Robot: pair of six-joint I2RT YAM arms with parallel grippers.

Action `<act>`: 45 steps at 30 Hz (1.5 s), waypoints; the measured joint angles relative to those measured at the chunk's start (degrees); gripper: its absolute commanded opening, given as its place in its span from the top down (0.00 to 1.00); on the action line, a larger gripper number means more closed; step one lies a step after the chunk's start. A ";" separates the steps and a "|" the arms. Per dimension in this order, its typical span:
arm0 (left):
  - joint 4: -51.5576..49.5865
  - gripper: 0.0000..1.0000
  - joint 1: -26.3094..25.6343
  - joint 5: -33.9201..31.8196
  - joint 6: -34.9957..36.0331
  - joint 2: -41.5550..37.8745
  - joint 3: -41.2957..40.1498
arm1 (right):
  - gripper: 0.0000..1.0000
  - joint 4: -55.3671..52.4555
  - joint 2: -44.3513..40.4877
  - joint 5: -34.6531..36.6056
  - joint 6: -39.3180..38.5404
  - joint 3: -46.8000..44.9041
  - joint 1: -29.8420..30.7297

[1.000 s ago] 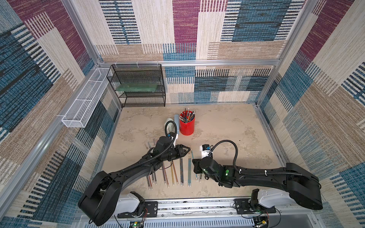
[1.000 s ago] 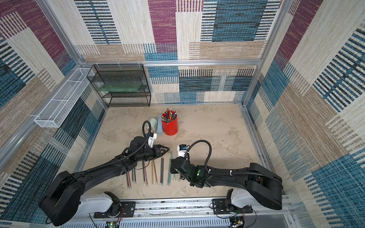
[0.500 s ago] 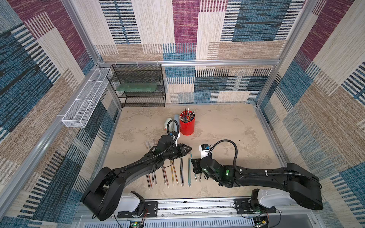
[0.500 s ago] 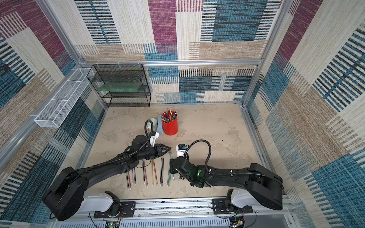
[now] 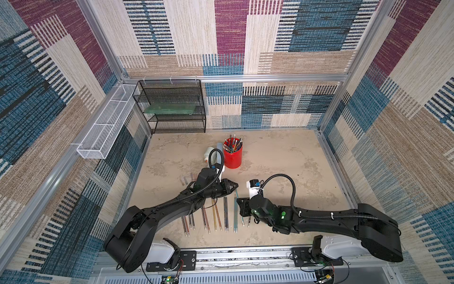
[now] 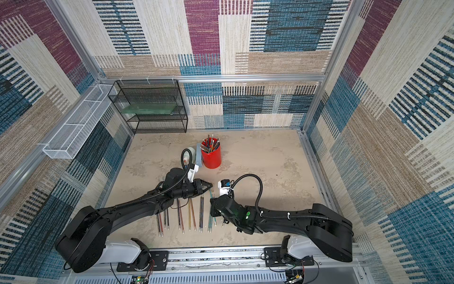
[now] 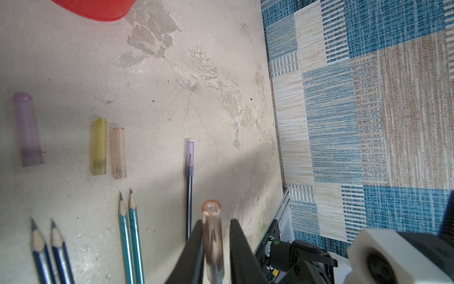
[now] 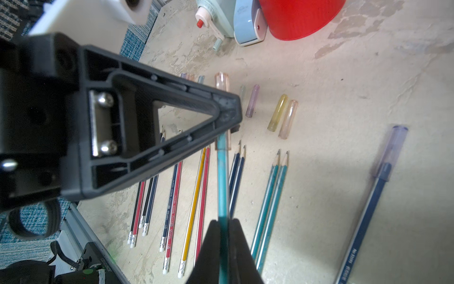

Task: Remove the protective cover of the pencils
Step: Remove the protective sleeve from the pencil.

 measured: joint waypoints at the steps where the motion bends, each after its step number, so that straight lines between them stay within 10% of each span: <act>1: -0.02 0.78 0.00 0.00 0.00 0.04 0.02 | 1.00 0.11 0.04 -0.02 0.00 0.00 0.00; 8: -0.04 0.83 0.00 -0.15 0.00 0.11 0.15 | 0.98 0.46 0.17 -0.09 0.00 0.00 0.07; 20: -0.04 0.90 0.00 -0.15 -0.20 0.11 0.15 | 0.66 0.61 0.85 -0.46 0.00 0.07 0.00; 31: -0.35 0.93 0.04 -0.44 -0.17 0.00 0.17 | 0.99 0.70 2.16 -1.49 -0.24 1.16 -0.59; 45: -3.15 1.00 0.09 -1.99 -0.17 -2.84 -0.59 | 1.00 3.78 2.43 -2.03 -0.44 0.09 0.42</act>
